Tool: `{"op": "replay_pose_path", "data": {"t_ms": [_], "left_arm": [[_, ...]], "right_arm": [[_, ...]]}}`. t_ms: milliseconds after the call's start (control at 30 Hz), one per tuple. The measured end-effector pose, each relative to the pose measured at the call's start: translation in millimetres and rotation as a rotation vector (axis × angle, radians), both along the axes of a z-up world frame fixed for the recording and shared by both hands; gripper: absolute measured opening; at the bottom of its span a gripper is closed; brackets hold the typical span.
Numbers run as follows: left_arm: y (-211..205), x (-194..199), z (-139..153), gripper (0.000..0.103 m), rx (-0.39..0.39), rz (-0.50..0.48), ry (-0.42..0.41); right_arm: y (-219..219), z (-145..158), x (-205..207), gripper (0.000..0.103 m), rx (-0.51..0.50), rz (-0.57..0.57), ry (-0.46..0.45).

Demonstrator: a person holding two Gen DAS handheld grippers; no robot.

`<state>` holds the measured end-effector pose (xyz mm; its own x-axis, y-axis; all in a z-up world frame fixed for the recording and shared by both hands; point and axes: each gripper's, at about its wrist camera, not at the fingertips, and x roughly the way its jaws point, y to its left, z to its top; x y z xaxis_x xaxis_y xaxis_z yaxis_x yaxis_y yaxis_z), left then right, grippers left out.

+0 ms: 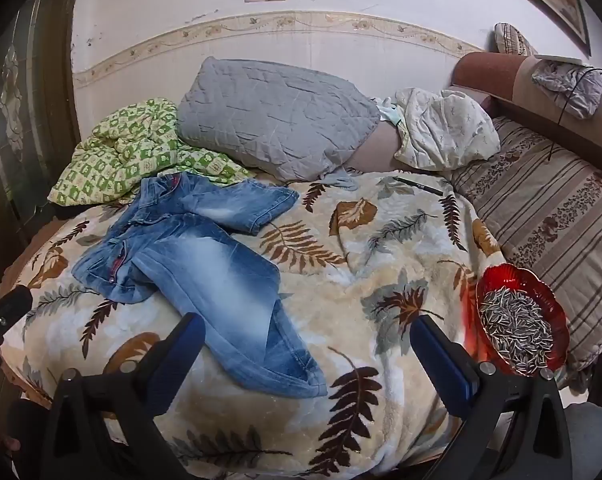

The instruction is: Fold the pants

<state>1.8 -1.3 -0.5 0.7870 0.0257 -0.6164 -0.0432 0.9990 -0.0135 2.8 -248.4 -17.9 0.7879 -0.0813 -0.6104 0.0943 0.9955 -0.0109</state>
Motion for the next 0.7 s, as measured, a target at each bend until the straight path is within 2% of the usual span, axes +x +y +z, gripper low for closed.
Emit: {"op": "replay_pose_path", "data": {"t_ms": [67, 200, 700], "left_arm": [[-1.0, 4.0, -1.0, 0.103, 0.011, -0.01, 0.011], [-5.9, -4.8, -1.6, 0.103, 0.02, -0.015, -0.021], [-4.3, -6.0, -6.0, 0.103, 0.016, -0.026, -0.012]], "right_arm": [[0.2, 0.0, -0.1, 0.103, -0.003, 0.003, -0.001], [0.6, -0.7, 0.6, 0.103, -0.005, 0.006, 0.002], [-0.2, 2.0, -1.3, 0.103, -0.002, 0.007, 0.004]]}}
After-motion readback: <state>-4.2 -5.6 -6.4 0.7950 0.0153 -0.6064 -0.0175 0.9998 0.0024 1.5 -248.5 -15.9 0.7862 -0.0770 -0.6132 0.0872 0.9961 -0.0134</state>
